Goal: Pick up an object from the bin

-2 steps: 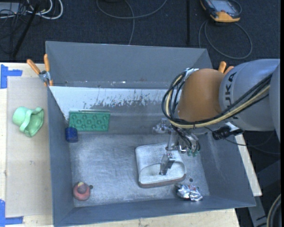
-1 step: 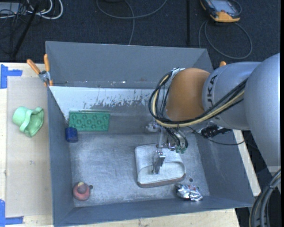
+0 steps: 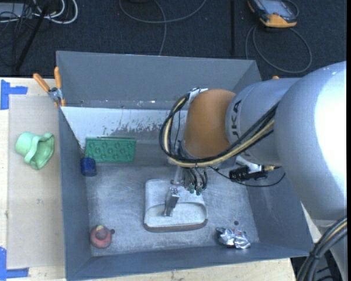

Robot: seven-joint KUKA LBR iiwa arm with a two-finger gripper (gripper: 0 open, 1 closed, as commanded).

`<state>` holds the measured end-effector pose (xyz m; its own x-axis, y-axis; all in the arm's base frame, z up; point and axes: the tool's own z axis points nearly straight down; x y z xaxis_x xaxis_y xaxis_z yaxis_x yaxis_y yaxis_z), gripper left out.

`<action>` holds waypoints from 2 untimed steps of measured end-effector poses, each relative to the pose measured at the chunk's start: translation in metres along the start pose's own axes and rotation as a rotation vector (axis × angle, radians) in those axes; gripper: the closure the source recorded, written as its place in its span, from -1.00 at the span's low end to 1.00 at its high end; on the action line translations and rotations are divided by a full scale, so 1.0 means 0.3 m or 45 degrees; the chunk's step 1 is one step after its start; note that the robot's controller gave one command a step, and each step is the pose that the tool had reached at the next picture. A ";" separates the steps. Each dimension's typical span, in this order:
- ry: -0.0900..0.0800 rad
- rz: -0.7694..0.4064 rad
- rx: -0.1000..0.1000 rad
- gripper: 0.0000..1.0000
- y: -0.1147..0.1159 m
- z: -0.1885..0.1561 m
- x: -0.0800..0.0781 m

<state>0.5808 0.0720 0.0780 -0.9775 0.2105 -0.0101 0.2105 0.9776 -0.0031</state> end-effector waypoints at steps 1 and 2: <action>0.031 -0.004 0.002 1.00 0.005 -0.002 0.016; 0.011 -0.006 -0.004 1.00 0.006 -0.079 0.013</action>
Offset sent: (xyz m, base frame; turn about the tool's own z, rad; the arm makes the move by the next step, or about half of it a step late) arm 0.0000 0.0000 0.0000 0.0000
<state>0.5772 0.0746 0.1016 -0.9786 0.2056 -0.0014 0.2056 0.9786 0.0003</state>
